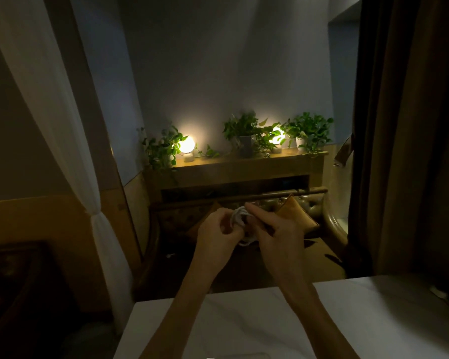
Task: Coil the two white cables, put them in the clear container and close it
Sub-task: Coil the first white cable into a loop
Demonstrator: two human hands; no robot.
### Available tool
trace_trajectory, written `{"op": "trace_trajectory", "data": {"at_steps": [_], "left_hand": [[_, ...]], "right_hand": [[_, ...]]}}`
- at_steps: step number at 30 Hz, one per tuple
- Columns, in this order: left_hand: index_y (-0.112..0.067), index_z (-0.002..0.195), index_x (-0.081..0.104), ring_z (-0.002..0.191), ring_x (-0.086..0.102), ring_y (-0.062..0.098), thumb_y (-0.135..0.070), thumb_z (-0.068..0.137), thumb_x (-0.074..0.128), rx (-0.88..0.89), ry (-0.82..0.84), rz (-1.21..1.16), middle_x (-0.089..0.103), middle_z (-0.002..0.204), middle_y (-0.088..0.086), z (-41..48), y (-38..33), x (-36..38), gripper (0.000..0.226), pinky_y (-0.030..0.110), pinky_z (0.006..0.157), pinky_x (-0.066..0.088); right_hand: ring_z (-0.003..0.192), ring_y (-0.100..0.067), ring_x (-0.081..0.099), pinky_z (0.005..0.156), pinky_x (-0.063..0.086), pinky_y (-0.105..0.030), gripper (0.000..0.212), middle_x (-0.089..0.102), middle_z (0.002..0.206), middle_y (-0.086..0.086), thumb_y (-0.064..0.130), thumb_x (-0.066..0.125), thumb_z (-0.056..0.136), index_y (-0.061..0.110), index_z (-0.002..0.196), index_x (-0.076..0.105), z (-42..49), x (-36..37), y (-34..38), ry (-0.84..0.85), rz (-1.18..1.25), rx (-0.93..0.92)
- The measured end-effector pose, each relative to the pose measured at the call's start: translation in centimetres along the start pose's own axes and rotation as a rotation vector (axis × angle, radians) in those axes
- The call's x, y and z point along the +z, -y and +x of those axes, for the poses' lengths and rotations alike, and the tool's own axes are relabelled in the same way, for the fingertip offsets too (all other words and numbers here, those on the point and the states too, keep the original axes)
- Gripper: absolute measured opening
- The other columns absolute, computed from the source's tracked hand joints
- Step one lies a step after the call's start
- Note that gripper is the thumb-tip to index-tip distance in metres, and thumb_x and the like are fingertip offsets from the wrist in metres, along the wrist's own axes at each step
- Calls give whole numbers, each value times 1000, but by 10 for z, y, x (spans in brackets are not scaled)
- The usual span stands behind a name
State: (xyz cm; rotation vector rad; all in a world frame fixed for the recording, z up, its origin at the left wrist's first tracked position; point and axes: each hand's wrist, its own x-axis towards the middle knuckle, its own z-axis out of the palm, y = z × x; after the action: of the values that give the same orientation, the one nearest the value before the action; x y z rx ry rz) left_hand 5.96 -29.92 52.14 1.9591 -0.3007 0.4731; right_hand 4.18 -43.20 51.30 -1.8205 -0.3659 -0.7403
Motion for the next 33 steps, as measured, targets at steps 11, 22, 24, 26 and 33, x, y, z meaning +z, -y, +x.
{"op": "trace_trajectory", "data": {"at_steps": [11, 22, 24, 26, 33], "left_hand": [[-24, 111, 60, 75, 71, 5, -13, 95, 52, -112, 192, -197, 68, 97, -1, -10, -8, 0, 21, 16, 55, 53], [-10, 111, 59, 75, 66, 0, -17, 102, 36, -150, 97, -314, 63, 100, 2, -18, -23, -4, 27, 12, 66, 55], [-17, 119, 58, 86, 68, 1, -24, 102, 34, -96, 74, -438, 67, 104, -5, -18, -18, -5, 30, 20, 70, 58], [-28, 122, 58, 90, 70, 14, -33, 100, 33, -39, 65, -473, 71, 106, -9, -14, -16, -6, 33, 28, 63, 60], [-40, 137, 42, 71, 60, 18, -24, 95, 44, 187, 170, -252, 60, 105, 6, -14, -15, -10, 44, 24, 55, 53]], "right_hand": [[102, 14, 50, 80, 37, 8, 38, 70, 112, -9, -5, 61, 86, 10, 120, 64, -6, 12, -17, -98, -141, -123], [98, 15, 53, 82, 41, 4, 42, 59, 112, 13, -6, 56, 88, 17, 122, 63, -2, 11, -19, -92, -106, -73], [93, 22, 54, 81, 45, 0, 38, 59, 108, 20, 1, 55, 91, 22, 121, 62, -1, 8, -16, -80, -34, -27], [92, 25, 54, 76, 47, 0, 35, 57, 102, 29, 5, 54, 92, 29, 117, 60, 0, 4, -13, -65, 31, -7], [103, -2, 62, 84, 53, -13, 41, 68, 115, 1, -4, 54, 90, 19, 123, 63, 2, 3, -11, -101, -40, -68]]}}
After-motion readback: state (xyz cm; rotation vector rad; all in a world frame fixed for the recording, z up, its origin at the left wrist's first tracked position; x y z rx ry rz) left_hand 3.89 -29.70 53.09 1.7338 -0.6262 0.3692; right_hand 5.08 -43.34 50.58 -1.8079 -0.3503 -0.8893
